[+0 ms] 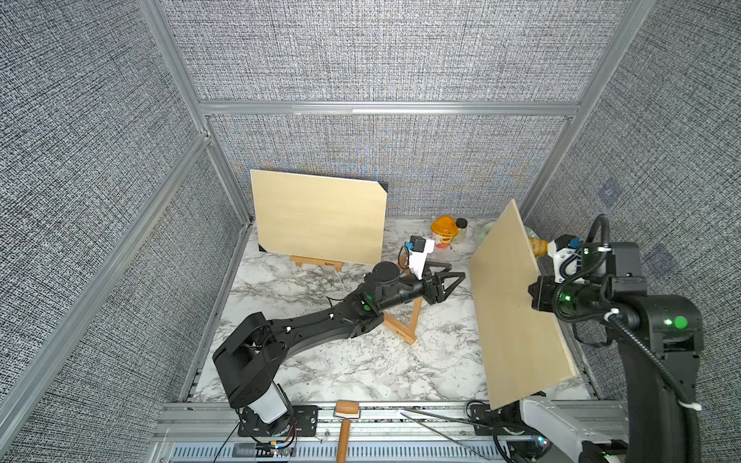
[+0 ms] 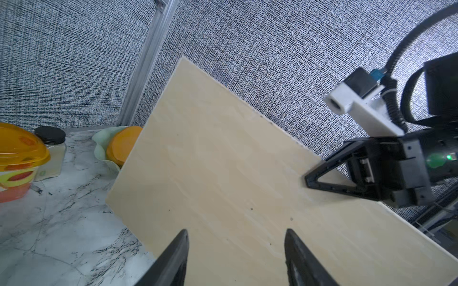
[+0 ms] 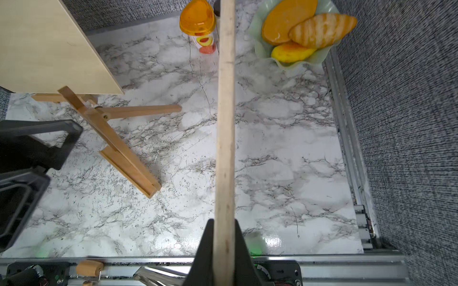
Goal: Disassemble the easel
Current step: Place the drawing board at the center of the board.
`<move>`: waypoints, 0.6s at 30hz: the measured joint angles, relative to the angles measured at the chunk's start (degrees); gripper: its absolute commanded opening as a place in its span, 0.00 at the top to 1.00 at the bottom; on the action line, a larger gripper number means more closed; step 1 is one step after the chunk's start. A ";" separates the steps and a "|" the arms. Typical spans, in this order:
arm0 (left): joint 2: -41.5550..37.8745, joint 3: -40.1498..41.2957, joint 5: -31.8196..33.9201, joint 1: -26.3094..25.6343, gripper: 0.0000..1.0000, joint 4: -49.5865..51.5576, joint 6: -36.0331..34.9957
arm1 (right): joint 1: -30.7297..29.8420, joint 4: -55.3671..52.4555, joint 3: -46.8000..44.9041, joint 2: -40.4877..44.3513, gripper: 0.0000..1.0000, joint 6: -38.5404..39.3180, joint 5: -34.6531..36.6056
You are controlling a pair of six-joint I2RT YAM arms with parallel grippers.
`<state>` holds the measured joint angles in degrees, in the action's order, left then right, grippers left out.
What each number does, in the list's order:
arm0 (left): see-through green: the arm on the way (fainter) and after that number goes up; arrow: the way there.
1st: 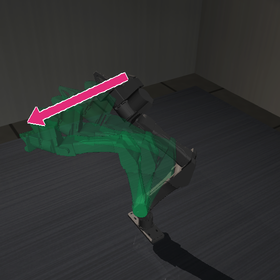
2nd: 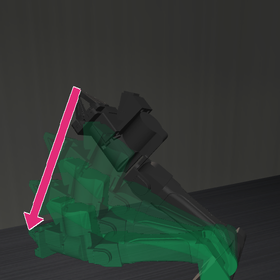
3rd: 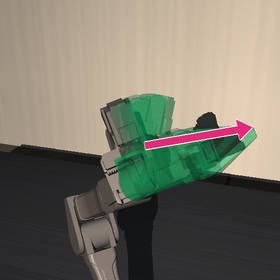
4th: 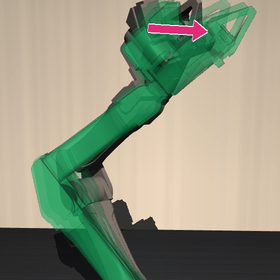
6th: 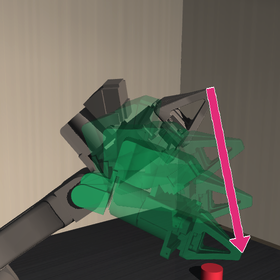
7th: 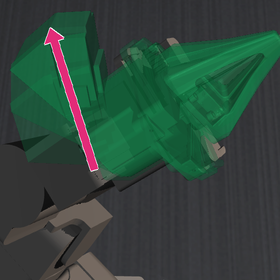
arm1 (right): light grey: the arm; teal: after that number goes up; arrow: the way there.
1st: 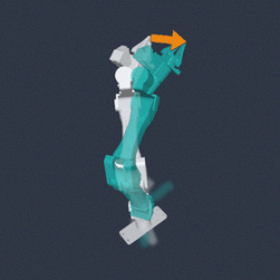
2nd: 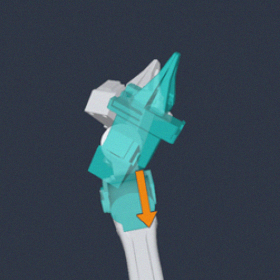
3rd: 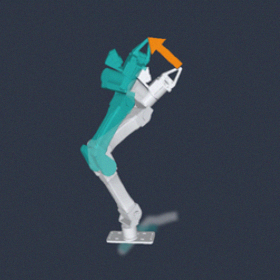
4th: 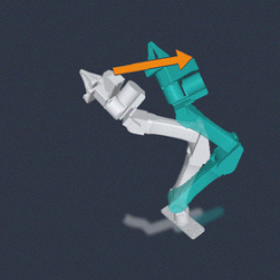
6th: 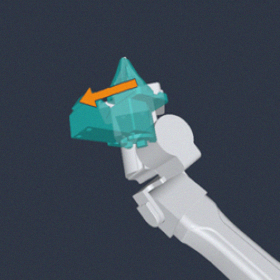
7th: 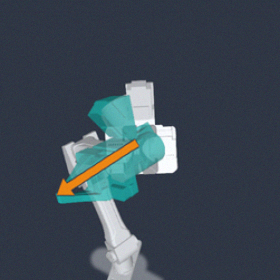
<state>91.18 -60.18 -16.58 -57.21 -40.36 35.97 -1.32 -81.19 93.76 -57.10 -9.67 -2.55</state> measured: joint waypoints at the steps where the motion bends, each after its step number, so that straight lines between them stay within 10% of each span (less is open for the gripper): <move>1: -0.72 0.66 0.09 0.00 0.38 0.37 -0.26 | 0.87 0.96 -1.44 0.15 1.00 -0.07 -0.96; 18: -13.46 8.76 6.99 0.00 0.38 6.51 -7.45 | 14.97 23.15 -21.68 0.04 1.00 -2.49 -22.53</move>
<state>77.71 -51.42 -9.58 -57.21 -33.85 28.51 13.65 -58.04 72.07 -57.06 -12.16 -25.08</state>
